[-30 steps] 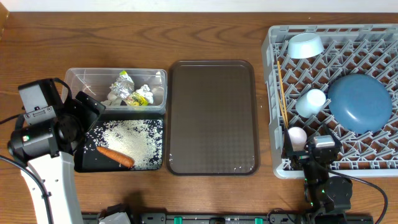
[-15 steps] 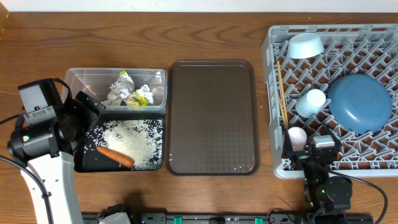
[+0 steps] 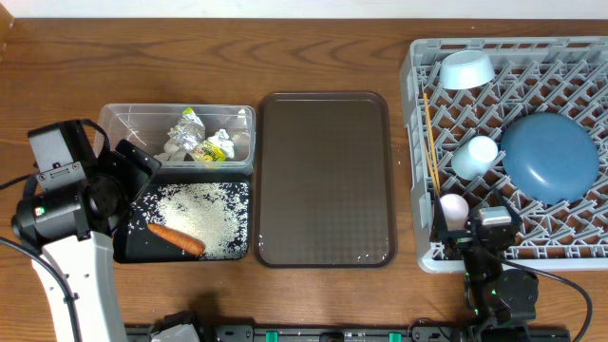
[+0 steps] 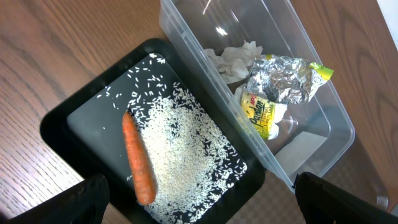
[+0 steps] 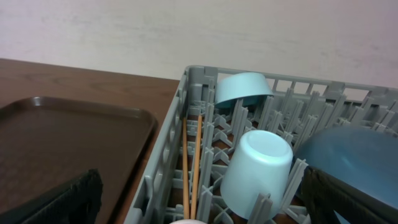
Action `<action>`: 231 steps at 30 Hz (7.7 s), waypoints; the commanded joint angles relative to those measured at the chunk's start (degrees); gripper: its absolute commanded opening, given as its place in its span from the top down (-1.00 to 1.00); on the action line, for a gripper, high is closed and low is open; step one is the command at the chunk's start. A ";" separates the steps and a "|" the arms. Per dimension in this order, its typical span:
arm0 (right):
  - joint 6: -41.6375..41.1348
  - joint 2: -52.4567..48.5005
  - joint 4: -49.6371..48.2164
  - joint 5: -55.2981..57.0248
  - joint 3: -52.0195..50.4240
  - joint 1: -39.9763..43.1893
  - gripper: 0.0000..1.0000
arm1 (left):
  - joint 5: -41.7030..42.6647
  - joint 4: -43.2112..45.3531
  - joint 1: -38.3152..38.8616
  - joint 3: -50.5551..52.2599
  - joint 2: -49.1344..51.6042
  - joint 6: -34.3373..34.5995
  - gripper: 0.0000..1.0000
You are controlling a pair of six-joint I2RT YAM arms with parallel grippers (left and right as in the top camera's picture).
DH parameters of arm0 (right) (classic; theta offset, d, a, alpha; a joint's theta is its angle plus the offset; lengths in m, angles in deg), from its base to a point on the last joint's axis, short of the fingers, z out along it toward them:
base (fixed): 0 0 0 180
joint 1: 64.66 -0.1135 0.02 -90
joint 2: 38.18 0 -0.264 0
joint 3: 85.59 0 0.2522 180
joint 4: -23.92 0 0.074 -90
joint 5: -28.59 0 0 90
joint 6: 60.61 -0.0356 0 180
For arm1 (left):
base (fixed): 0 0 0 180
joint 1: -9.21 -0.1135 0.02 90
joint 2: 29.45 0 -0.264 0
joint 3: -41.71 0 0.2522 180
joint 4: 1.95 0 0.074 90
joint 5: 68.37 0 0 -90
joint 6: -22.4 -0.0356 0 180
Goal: Sort waste into correct bins and load items into the dishwasher rack
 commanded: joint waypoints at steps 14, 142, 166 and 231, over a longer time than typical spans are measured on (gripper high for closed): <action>0.61 0.39 0.26 0.09 -0.09 0.26 -0.98 | -0.68 -0.13 11.52 0.33 -11.72 -0.52 -0.95; 0.61 0.39 0.26 0.09 -0.09 0.26 -0.99 | -3.04 56.02 22.05 68.50 -65.05 -38.49 -0.95; 0.63 0.39 0.26 0.09 -0.09 0.26 -0.99 | -3.06 56.02 22.05 68.50 -65.05 -38.47 -0.95; 0.61 0.39 0.26 0.09 -0.09 0.26 -0.98 | -3.06 56.02 22.05 68.50 -65.05 -38.47 -0.95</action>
